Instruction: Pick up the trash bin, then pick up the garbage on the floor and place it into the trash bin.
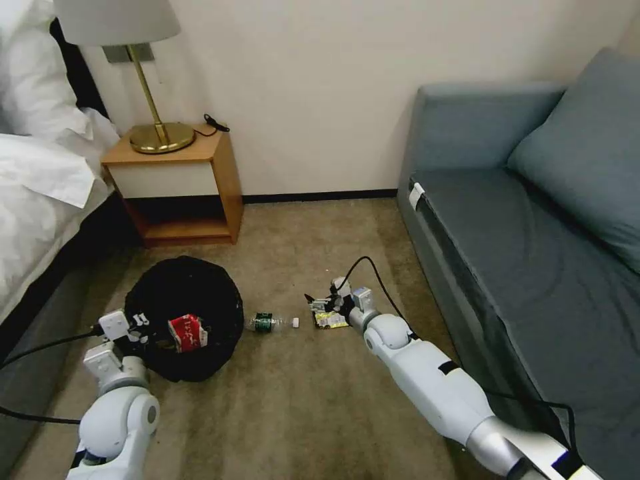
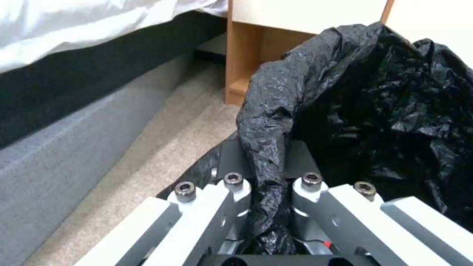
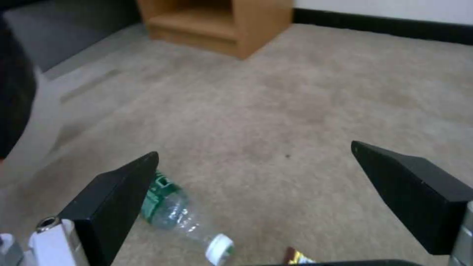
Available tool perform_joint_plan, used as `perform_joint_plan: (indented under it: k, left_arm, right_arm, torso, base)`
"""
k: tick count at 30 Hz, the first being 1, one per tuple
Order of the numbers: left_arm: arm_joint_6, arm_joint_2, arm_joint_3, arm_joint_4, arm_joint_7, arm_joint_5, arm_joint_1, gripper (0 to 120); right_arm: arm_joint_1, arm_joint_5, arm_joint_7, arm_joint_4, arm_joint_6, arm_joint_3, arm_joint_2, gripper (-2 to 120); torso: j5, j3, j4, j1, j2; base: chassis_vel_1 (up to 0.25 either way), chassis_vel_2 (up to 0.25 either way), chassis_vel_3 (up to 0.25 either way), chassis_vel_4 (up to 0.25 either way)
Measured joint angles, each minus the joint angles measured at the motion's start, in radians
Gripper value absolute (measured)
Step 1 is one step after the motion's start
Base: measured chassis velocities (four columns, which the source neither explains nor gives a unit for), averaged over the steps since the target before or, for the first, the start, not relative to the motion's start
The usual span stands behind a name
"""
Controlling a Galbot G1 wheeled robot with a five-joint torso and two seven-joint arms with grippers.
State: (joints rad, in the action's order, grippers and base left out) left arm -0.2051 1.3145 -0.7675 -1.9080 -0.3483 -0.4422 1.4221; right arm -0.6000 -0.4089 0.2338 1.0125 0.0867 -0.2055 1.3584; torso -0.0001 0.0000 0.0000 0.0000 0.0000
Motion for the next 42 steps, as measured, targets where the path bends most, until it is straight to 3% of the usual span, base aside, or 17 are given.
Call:
perform_joint_plan:
  k: [9,23,42]
  left_arm:
    - [0.011,0.001,-0.025,0.027,0.000,-0.001,-0.011,5]
    - [-0.011,-0.011,-0.036,0.012,-0.014,-0.028,-0.058,5]
    - [-0.006,0.010,-0.040,-0.002,-0.015,-0.019,-0.039,5]
  right_arm:
    - [0.106,0.032,0.075,-0.151,-0.025,-0.063,0.084,100]
    - [0.255,0.224,0.227,-0.501,-0.153,-0.079,0.243,100]
    - [0.175,0.219,0.195,-0.442,-0.170,-0.096,0.221,100]
  torso:
    - [0.0000,0.000,0.0002,0.000,0.000]
    - [0.0000,0.000,0.0000,0.000,0.000]
    - [0.0002,0.000,0.0000,0.000,0.000]
  base:
    - [0.000,0.000,0.000,0.000]
    - [0.000,0.000,0.000,0.000]
    - [0.000,0.000,0.000,0.000]
